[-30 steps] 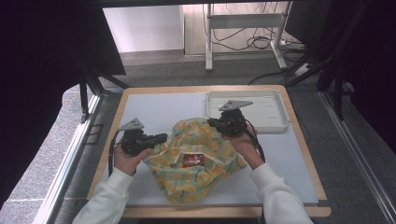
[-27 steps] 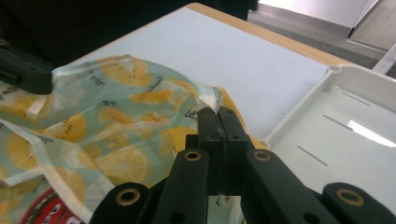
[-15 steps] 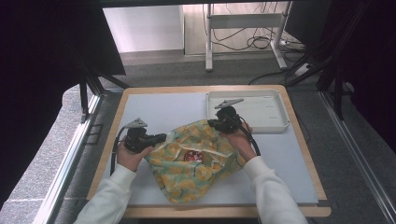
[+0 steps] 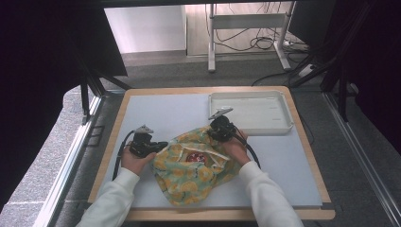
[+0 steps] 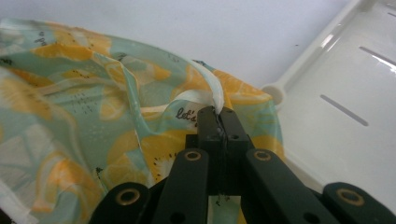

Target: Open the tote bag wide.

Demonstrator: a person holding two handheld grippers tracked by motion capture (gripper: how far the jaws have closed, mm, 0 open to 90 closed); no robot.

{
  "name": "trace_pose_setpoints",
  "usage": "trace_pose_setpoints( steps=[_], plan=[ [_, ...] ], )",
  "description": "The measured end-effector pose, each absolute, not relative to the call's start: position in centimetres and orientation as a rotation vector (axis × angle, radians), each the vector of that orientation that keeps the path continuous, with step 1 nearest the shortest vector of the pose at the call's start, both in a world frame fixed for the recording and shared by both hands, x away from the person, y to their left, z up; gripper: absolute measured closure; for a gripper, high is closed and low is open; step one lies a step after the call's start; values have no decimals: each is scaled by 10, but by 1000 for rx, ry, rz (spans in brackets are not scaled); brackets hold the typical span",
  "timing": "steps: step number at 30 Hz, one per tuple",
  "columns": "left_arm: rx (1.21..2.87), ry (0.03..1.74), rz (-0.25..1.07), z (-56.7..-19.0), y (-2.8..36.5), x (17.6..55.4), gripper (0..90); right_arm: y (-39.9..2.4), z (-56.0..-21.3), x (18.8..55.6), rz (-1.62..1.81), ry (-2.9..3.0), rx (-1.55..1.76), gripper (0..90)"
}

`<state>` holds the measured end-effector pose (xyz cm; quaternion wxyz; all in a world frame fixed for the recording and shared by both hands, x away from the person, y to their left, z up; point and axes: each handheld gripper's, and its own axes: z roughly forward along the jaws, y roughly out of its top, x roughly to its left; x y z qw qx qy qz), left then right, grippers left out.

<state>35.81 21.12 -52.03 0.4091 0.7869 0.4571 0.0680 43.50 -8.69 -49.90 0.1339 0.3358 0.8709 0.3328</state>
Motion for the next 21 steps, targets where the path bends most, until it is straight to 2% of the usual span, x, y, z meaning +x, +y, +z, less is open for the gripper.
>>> trace_pose_setpoints(
  steps=[6,8,9,10,12,17,21],
  plan=[
    [2011,1154,152,-528,206,359,899,-87,-512,435,916,2571,978,869],
    [2018,1149,148,-529,205,359,899,-89,-512,435,918,2576,975,792],
    [2021,1145,147,-529,205,358,899,-92,-504,432,936,2546,969,688],
    [2021,1145,147,-529,205,358,898,-92,-504,432,936,2546,969,688],
    [2021,1145,146,-529,205,358,899,-102,-481,424,1041,2450,965,605],
    [2015,1144,149,-528,205,357,899,-113,-450,403,1144,2473,929,529],
    [2022,1141,150,-528,205,357,898,-118,-444,383,1180,2526,906,502]
  ],
)
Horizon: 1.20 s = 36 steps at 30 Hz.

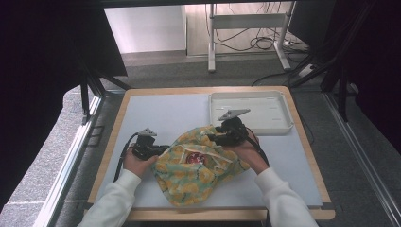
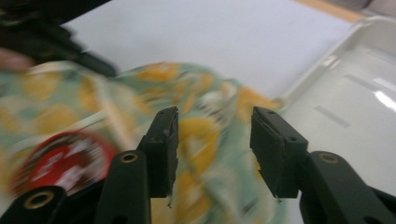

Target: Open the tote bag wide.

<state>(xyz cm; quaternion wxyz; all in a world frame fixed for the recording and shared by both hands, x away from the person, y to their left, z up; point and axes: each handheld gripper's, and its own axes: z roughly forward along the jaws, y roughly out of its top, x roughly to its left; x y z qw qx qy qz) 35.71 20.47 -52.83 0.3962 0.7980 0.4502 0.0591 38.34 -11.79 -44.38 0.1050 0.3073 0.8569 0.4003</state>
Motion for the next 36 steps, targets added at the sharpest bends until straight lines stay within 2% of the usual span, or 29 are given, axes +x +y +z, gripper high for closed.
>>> trace_pose_setpoints(
  steps=[2,7,11,13,18,20,28,36],
  plan=[
    [2022,1142,151,-529,204,357,898,-122,-445,366,1166,2574,874,486],
    [2031,1140,148,-529,202,357,898,-125,-455,352,1124,2616,862,485],
    [2033,1141,146,-530,201,357,899,-124,-469,349,1035,2657,865,521],
    [2034,1140,146,-530,202,357,898,-122,-476,350,1002,2684,858,583],
    [2028,1144,145,-529,204,357,898,-121,-482,352,983,2715,856,842],
    [2027,1143,146,-529,204,356,898,-125,-479,352,1017,2692,867,885],
    [2029,1142,147,-528,203,355,899,-147,-449,328,1353,2593,831,888],
    [2032,1147,145,-529,204,355,898,-162,-446,284,1499,2669,718,888]
  ],
)
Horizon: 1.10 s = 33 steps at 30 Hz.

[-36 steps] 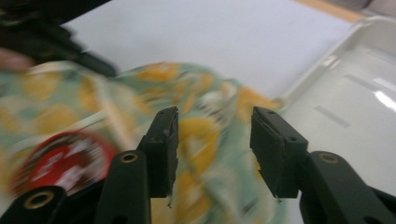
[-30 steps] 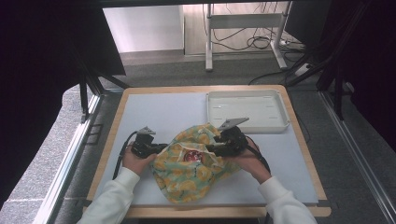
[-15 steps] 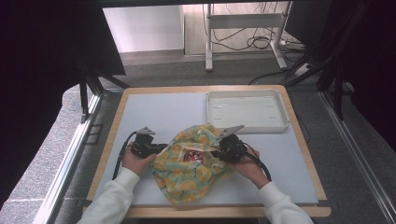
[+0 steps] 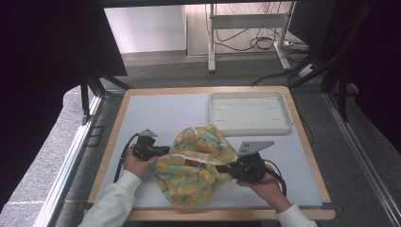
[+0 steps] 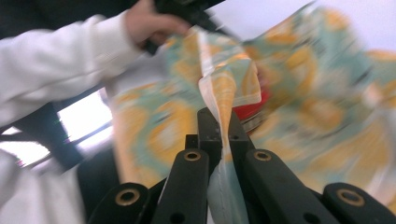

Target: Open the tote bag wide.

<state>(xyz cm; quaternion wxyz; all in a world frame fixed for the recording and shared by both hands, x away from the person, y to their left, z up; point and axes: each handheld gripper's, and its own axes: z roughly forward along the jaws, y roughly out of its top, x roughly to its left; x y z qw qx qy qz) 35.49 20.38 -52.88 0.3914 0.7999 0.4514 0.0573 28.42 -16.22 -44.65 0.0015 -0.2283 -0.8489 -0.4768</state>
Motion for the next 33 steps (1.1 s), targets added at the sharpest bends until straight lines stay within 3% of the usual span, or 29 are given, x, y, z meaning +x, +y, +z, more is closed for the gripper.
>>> trace_pose_setpoints(
  steps=[5,13,24,27,29,30,33],
  plan=[
    [2035,1147,142,-529,204,355,898,-171,-474,259,-1348,-2678,-665,889],
    [2053,1145,139,-531,201,355,898,-177,-512,258,-1157,-2697,-733,888],
    [2088,1160,139,-536,203,354,894,-173,-525,250,-1087,-2702,-713,887],
    [2094,1155,135,-538,200,354,868,-175,-522,249,-1113,-2722,-717,780],
    [2093,1145,162,-536,200,352,791,-177,-516,248,-1168,-2741,-720,661],
    [2086,1144,174,-534,200,351,693,-181,-507,247,-1256,-2745,-716,554],
    [2041,1144,198,-526,207,349,625,-186,-497,245,-1352,-2743,-711,474]
  ],
)
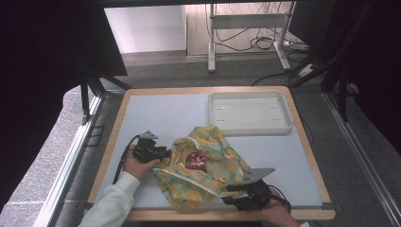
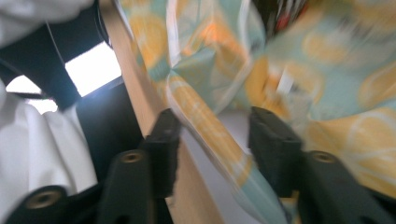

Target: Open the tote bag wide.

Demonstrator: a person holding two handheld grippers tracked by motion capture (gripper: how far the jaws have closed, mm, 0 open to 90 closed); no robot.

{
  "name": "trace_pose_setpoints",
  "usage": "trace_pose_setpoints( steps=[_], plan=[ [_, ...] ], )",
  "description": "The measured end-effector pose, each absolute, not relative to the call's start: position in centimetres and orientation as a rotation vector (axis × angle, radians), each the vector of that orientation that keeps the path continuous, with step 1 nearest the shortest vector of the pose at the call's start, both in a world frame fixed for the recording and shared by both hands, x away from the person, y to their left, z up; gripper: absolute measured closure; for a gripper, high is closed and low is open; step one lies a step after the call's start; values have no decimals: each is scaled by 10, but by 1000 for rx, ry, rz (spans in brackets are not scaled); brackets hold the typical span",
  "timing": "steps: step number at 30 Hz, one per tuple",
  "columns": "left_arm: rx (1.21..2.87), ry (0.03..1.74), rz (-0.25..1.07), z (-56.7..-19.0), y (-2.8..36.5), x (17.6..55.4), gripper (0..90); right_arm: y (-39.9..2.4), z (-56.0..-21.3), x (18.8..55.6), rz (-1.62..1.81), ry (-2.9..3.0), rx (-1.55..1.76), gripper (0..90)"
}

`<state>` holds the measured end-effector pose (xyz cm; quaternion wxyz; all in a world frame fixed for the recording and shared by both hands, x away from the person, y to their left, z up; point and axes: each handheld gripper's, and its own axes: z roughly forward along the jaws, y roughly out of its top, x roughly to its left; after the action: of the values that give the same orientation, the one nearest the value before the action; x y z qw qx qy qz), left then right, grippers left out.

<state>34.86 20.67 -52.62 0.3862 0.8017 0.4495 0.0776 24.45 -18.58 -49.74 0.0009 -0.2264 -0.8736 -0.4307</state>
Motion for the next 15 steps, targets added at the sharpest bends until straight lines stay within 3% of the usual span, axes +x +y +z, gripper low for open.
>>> trace_pose_setpoints(
  steps=[1,5,9,11,12,13,15],
  plan=[
    [2031,1139,200,-524,210,348,547,-190,-489,243,-1415,-2742,-727,426],
    [1976,1144,215,-514,220,344,443,-195,-478,242,-1490,-2737,-742,409],
    [1961,1098,259,-497,227,336,398,-200,-462,245,-1572,-2735,-775,444],
    [1936,1086,267,-486,230,331,437,-202,-454,252,-1594,-2729,-814,540],
    [1925,1081,265,-481,231,329,582,-201,-448,261,-1585,-2723,-858,674],
    [1917,1066,256,-477,231,326,582,-201,-448,261,-1585,-2723,-858,674],
    [1916,1019,220,-468,230,321,737,-198,-443,272,-1569,-2741,-867,772]
  ],
)
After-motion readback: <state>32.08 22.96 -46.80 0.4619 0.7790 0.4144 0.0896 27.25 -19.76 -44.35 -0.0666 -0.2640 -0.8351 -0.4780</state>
